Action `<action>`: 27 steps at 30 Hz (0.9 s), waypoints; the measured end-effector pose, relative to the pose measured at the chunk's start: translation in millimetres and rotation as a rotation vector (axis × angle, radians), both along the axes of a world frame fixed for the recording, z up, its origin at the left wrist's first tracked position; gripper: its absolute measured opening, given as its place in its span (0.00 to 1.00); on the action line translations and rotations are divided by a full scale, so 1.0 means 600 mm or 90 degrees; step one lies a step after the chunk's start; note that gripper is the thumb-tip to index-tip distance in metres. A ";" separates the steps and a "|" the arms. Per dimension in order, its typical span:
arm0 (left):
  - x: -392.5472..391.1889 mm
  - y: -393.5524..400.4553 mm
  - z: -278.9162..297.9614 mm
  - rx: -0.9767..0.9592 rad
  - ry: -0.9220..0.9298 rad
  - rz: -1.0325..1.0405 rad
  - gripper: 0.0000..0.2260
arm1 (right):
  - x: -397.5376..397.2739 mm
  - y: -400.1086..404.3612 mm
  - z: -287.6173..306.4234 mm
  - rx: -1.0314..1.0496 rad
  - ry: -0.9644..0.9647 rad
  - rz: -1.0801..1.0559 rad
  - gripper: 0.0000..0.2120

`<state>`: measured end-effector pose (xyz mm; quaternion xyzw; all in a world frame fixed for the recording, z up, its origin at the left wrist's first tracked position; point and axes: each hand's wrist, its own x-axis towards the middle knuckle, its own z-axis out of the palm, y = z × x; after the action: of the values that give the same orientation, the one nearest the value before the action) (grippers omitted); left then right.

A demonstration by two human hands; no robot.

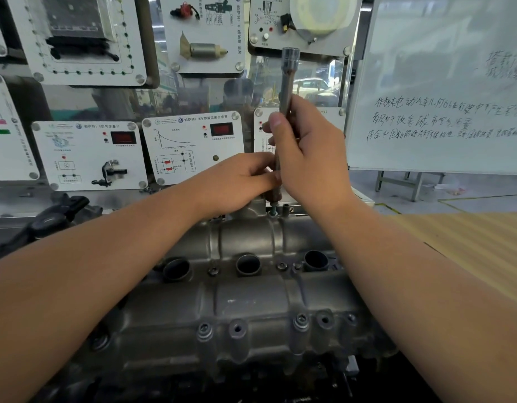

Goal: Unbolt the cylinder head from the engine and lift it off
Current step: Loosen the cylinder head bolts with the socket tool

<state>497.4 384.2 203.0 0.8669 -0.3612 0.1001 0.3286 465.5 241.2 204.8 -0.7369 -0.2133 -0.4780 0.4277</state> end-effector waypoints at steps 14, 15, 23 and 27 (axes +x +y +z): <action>0.010 0.001 -0.002 0.018 -0.027 -0.004 0.12 | 0.000 0.001 0.001 0.021 -0.001 -0.001 0.13; 0.012 0.001 -0.003 0.014 -0.024 -0.004 0.13 | 0.000 -0.001 0.002 0.016 -0.012 -0.014 0.11; 0.012 0.005 -0.002 0.027 -0.029 -0.007 0.11 | 0.002 -0.001 -0.001 0.033 0.042 0.042 0.25; 0.012 0.003 0.000 0.026 -0.025 -0.006 0.12 | 0.002 0.001 0.001 0.003 -0.010 0.001 0.15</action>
<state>504.7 386.3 203.0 0.8696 -0.3739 0.1082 0.3038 466.5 242.0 205.2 -0.7321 -0.2163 -0.4836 0.4282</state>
